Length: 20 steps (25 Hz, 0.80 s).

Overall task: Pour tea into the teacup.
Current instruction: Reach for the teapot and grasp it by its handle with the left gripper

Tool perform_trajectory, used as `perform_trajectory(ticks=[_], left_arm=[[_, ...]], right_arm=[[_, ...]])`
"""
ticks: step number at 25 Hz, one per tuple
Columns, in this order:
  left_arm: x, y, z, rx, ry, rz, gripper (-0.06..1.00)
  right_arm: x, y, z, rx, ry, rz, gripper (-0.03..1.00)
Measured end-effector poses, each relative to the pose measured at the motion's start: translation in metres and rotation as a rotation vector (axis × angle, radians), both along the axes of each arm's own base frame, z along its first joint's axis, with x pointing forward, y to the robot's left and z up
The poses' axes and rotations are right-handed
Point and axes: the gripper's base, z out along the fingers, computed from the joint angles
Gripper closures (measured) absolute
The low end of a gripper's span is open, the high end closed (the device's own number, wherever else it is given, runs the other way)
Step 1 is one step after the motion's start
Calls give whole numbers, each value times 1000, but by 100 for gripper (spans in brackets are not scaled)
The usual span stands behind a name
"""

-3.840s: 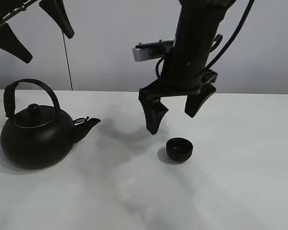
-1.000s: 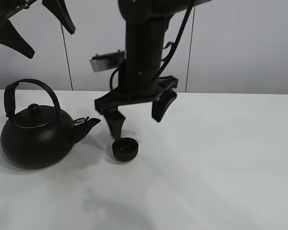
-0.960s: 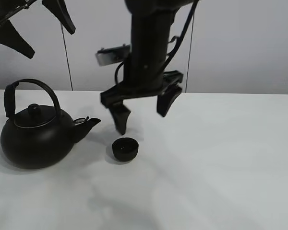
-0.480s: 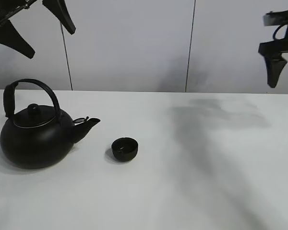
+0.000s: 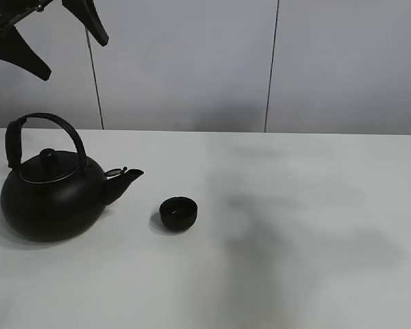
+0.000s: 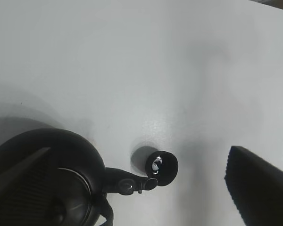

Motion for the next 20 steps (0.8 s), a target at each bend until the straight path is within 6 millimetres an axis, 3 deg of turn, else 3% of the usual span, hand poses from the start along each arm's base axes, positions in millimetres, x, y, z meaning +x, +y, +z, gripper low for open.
perform_trajectory(ticks=[4, 7, 9, 14, 20], left_arm=[[0, 0, 0, 0, -2, 1, 25], [0, 0, 0, 0, -2, 1, 25], [0, 0, 0, 0, -2, 1, 25], [0, 0, 0, 0, -2, 1, 25], [0, 0, 0, -1, -2, 1, 25]], right_arm=[[-92, 17, 20, 0, -272, 9, 38], [-146, 26, 14, -25, -426, 23, 38], [-169, 30, 3, -33, -493, 49, 38], [-212, 34, -35, -31, -577, 52, 38], [-231, 35, -84, -33, -592, 48, 38]])
